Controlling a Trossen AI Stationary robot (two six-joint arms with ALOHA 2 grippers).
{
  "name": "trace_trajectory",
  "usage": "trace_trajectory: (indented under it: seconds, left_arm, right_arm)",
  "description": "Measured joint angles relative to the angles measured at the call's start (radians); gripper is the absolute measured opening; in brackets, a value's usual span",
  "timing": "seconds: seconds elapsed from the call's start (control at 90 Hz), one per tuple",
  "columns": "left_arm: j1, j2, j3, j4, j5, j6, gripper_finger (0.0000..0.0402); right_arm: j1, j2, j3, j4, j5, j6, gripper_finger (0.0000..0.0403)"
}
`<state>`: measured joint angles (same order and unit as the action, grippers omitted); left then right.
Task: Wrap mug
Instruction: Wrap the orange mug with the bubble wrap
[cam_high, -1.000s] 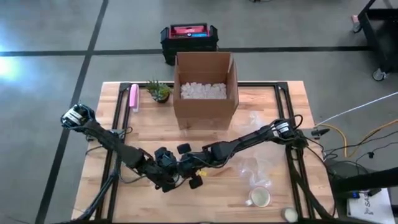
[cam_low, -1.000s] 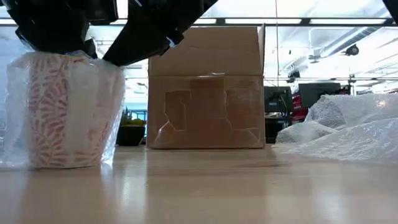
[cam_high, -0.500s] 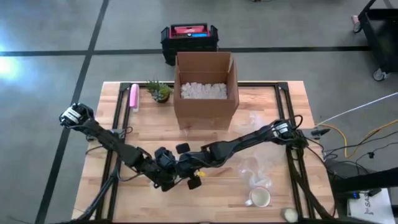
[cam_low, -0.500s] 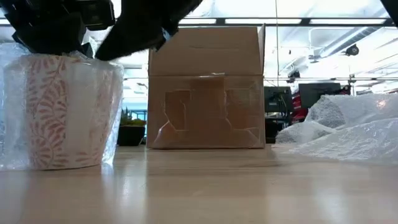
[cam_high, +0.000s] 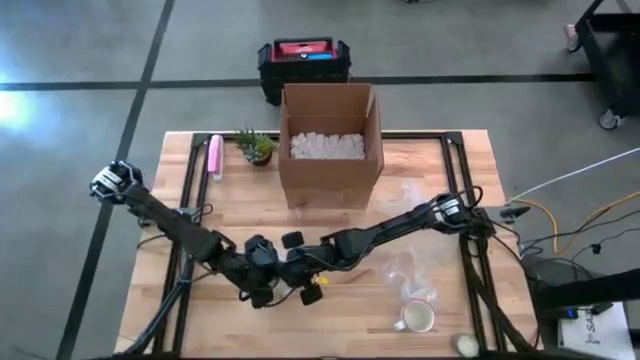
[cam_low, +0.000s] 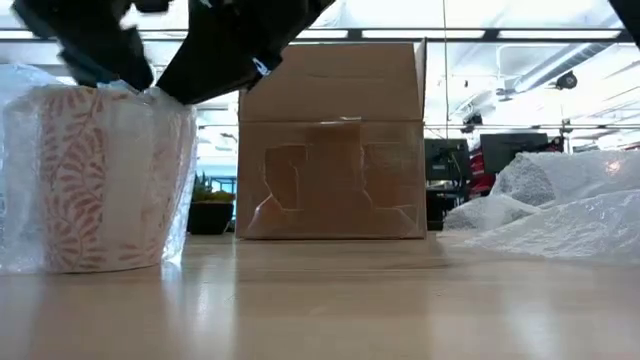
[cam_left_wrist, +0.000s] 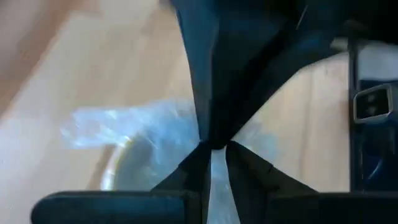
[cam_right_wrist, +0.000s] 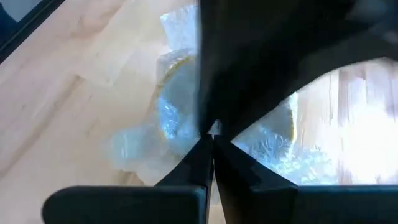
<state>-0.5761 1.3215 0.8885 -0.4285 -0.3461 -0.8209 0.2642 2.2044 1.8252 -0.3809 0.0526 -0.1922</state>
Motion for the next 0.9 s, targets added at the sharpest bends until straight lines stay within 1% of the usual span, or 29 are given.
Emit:
trace_trajectory:
  seconds: [0.133, 0.189, 0.3, 0.356, 0.467, 0.733, 0.9]
  left_arm:
    - [-0.002, -0.065, 0.023, -0.071, -0.003, -0.002, 0.0036]
    - [-0.006, -0.096, 0.033, -0.094, 0.011, -0.022, 0.0036]
    - [-0.023, -0.132, 0.034, -0.165, 0.125, -0.147, 0.0036]
    - [-0.038, -0.132, 0.032, -0.219, 0.157, -0.209, 0.0036]
    - [-0.057, -0.107, 0.032, -0.257, 0.170, -0.258, 0.0036]
    - [-0.058, 0.008, 0.033, -0.200, 0.180, -0.226, 0.0036]
    - [-0.055, 0.030, 0.036, -0.176, 0.128, -0.187, 0.0036]
  right_arm:
    - [0.000, -0.001, -0.001, -0.002, 0.000, 0.001, 0.0002]
    - [0.000, -0.001, -0.001, -0.003, 0.000, 0.001, 0.0002]
    - [0.000, -0.001, -0.001, -0.003, 0.000, 0.002, 0.0002]
    - [0.000, -0.001, -0.001, -0.003, 0.000, 0.002, 0.0002]
    - [0.000, -0.002, -0.001, -0.003, 0.000, 0.002, 0.0002]
    - [0.000, -0.002, -0.001, -0.002, 0.000, 0.001, 0.0002]
    - [0.000, -0.003, -0.002, -0.003, 0.002, -0.002, 0.0002]
